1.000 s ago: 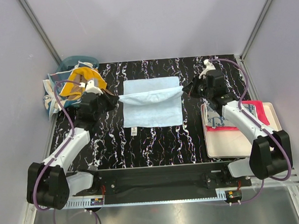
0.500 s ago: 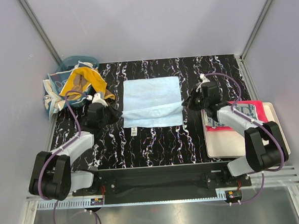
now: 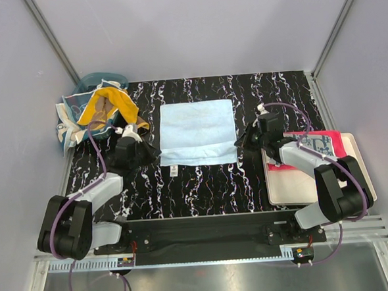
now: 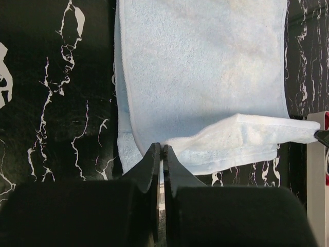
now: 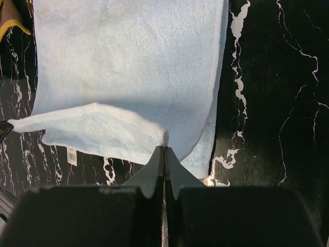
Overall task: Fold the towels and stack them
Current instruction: Fold the towel
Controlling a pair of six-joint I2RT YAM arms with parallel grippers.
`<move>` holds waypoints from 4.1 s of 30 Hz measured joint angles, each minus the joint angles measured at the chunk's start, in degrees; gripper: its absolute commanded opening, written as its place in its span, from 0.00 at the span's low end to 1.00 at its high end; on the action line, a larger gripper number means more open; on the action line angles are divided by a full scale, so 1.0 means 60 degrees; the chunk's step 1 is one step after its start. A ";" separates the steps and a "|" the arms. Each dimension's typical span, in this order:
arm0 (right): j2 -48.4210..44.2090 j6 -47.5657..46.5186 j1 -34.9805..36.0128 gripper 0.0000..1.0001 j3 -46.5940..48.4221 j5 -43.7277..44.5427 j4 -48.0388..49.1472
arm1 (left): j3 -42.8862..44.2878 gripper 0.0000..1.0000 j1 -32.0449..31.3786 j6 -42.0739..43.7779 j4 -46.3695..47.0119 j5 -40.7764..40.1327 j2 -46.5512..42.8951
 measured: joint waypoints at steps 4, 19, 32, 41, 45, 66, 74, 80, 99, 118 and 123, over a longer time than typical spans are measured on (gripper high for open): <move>-0.0026 0.0087 0.0000 0.05 -0.0171 0.0000 -0.0004 | -0.0251 0.00 -0.0011 0.0000 -0.0025 0.0007 -0.0004; -0.0867 0.0423 0.0000 0.29 -0.1075 -0.0022 -0.0084 | -0.0907 0.12 -0.0011 0.0055 -0.0328 0.0040 -0.0674; -0.2182 0.0517 0.0000 0.34 -0.1118 0.0171 -0.0998 | -0.1071 0.37 -0.0011 0.0058 -0.0962 -0.0036 -0.2353; -0.0783 0.0514 0.0007 0.34 0.0229 0.0670 -0.1453 | -0.0295 0.38 -0.0011 -0.0153 -0.1067 -0.0182 -0.0761; 0.0397 0.0510 0.0007 0.33 0.1056 0.0823 -0.1435 | 0.0834 0.36 -0.0011 -0.0189 -0.0976 -0.0193 0.0761; 0.1271 0.0521 0.0186 0.32 0.0874 0.0040 -0.1078 | 0.0998 0.35 -0.0390 0.0044 -0.0448 0.1209 0.2051; 0.0364 0.0517 0.0189 0.32 0.0240 -0.0189 -0.1162 | 0.0233 0.35 -0.0401 0.0109 -0.0386 0.1541 0.1949; -0.0517 0.0517 0.0189 0.32 -0.0084 -0.0204 -0.1290 | 0.0040 0.35 -0.0401 0.0117 -0.0393 0.1566 0.1512; 0.5071 -0.0251 -0.0266 0.32 0.8171 0.1293 -0.2823 | 0.7566 0.40 0.0044 0.0557 -0.1446 -0.1282 0.5319; 0.9653 -0.1013 -0.0707 0.33 1.3027 0.1428 -0.4852 | 1.1693 0.40 0.0579 0.1191 -0.3792 -0.1231 0.9737; 1.0065 -0.1195 -0.0707 0.34 1.3697 0.1741 -0.5209 | 1.2644 0.40 0.0579 0.1191 -0.4320 -0.1282 1.0211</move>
